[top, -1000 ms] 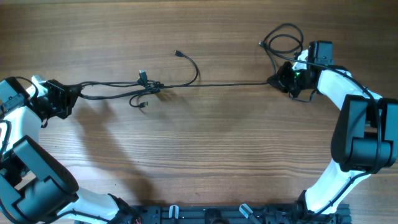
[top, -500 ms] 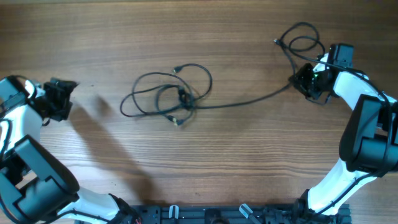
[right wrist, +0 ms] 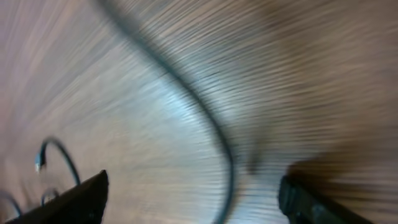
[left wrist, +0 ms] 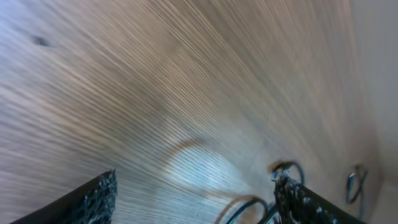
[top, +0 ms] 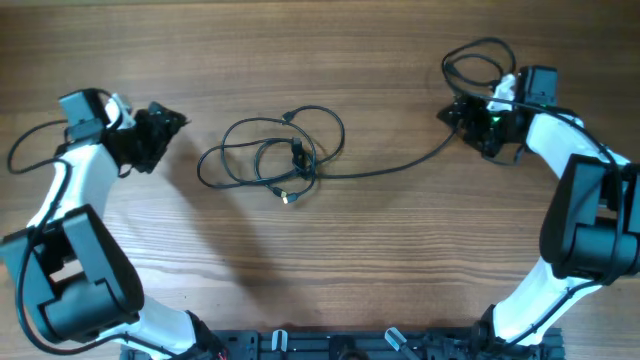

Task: Untangle cables
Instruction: 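Open both grippers and drop the cables on the table, then move both grippers inward toward the loosened cable pile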

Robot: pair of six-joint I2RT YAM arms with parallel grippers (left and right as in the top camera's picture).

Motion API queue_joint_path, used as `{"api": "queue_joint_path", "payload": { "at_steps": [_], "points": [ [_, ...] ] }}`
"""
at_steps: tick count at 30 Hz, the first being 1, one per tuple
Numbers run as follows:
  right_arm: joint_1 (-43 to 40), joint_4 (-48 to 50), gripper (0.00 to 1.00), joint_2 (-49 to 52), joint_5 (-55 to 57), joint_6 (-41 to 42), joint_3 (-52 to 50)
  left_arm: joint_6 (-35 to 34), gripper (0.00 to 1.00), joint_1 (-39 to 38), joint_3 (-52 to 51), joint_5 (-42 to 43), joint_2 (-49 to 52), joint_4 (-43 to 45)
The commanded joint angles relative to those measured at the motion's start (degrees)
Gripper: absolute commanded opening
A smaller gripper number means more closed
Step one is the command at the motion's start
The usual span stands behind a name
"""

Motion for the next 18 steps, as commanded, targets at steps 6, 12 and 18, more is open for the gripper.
{"api": "queue_joint_path", "payload": {
  "at_steps": [6,12,18],
  "points": [
    [7.8,-1.2,1.00,0.7,-5.8,-6.5,-0.6,4.0,0.92,-2.3,9.2,-4.1,-0.5,-11.5],
    [11.6,-1.6,1.00,0.7,-5.7,-5.1,-0.6,4.0,0.93,-5.2,15.8,-3.9,-0.5,-22.9],
    [15.3,-4.3,0.86,0.7,-4.3,-0.3,-0.6,5.4,0.91,-12.5,15.1,-8.3,-0.5,-25.6]
  ]
}}
